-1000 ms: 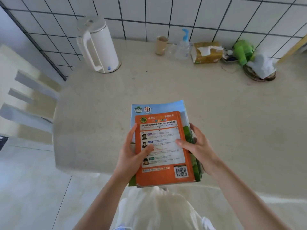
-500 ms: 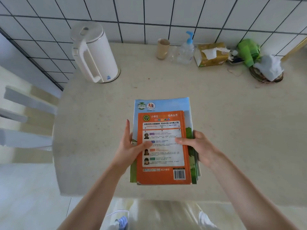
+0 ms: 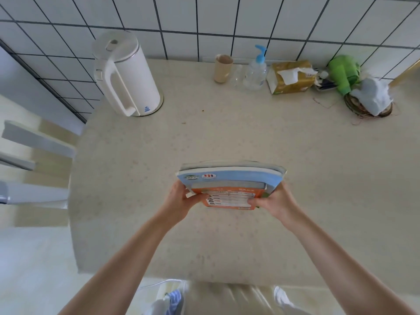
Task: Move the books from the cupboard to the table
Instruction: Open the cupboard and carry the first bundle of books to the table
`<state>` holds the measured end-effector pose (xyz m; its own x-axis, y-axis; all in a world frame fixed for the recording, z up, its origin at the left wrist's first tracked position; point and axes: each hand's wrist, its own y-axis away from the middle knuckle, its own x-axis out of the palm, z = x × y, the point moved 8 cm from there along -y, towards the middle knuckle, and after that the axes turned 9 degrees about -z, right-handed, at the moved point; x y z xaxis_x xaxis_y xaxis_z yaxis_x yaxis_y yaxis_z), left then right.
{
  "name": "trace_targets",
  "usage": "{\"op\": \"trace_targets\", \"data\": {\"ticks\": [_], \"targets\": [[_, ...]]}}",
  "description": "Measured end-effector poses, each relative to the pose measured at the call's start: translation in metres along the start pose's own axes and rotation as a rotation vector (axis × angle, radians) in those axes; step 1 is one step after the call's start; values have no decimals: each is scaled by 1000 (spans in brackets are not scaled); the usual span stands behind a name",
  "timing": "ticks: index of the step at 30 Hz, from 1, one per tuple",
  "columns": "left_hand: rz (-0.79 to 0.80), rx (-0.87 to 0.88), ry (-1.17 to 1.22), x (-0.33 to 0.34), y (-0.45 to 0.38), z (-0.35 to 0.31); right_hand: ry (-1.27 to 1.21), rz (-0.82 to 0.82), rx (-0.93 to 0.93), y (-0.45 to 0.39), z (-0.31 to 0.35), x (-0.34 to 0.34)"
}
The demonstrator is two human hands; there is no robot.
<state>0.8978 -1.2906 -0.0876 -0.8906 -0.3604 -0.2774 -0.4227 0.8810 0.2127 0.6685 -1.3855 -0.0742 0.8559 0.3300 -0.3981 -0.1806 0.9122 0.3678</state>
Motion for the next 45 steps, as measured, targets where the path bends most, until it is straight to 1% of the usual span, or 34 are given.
{"op": "trace_targets", "data": {"ticks": [5,8,11,14,16,19,21,23,28,31,33,36,38,42,43,45], "targets": [[-16,143,-123,2,11,-9,-32,3,-118,10,9,0],[-11,170,-111,6,15,-15,-59,39,-144,14,5,-2],[-2,152,-105,9,15,-15,-50,103,-168,15,-2,-2],[12,158,-194,12,15,-5,-30,206,-159,11,-11,4],[59,114,-223,19,16,6,-24,244,-142,8,-19,7],[61,-56,-147,23,14,16,-11,281,-146,7,-25,11],[102,-101,-103,26,11,21,-30,289,-135,4,-28,12],[122,-109,-43,26,7,25,-71,309,-109,1,-30,14],[116,-148,-47,25,0,36,-125,341,-77,-5,-30,14],[106,-138,-40,27,-3,35,-86,319,-81,-11,-29,11],[69,-108,-52,25,-7,32,-59,300,-86,-17,-27,11],[37,-104,-104,21,-16,31,-72,227,0,-33,-31,11],[56,-105,-145,21,-26,31,-73,237,24,-43,-28,13],[102,-102,-173,17,-46,22,-69,313,3,-59,-5,15],[115,-116,-161,15,-52,21,-62,329,3,-63,2,15],[179,-167,-61,15,-63,17,-51,361,36,-71,11,17]]}}
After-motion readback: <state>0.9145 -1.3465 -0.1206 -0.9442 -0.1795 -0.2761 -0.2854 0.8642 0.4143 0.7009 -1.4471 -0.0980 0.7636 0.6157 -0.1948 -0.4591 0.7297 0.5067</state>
